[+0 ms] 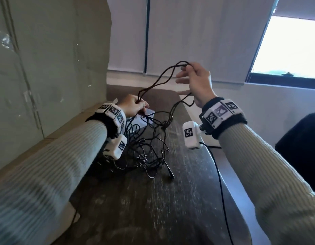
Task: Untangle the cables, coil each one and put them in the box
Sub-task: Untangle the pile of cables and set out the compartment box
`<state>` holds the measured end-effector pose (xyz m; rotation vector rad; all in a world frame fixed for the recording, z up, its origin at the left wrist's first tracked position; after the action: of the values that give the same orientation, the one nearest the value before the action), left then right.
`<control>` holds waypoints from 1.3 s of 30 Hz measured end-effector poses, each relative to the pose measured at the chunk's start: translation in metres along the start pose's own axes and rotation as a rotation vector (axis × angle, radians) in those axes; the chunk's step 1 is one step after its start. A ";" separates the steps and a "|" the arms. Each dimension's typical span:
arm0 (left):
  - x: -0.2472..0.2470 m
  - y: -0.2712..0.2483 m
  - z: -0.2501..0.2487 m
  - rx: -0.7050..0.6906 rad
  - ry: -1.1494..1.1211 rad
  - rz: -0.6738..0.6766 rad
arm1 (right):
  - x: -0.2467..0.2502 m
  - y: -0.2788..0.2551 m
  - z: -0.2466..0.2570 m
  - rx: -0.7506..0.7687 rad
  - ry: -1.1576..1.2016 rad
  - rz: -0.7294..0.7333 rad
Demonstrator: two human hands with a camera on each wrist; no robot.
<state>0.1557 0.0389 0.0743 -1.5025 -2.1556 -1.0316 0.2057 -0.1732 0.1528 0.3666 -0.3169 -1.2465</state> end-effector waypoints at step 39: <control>-0.040 -0.049 -0.068 -0.316 0.105 0.311 | 0.011 -0.031 0.048 -0.068 0.105 0.167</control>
<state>0.1175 -0.0456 0.0780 -1.8051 -1.6754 -1.3449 0.1619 -0.1968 0.1833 0.3389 -0.2102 -1.0677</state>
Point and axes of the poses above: each hand's wrist, its own y-axis towards the middle knuckle, its own x-axis out of the back of the hand, z = x × y, the point moved 1 cm from there along y, towards the middle knuckle, and after that the axes turned 3 degrees about -x, right-handed, at the moved point
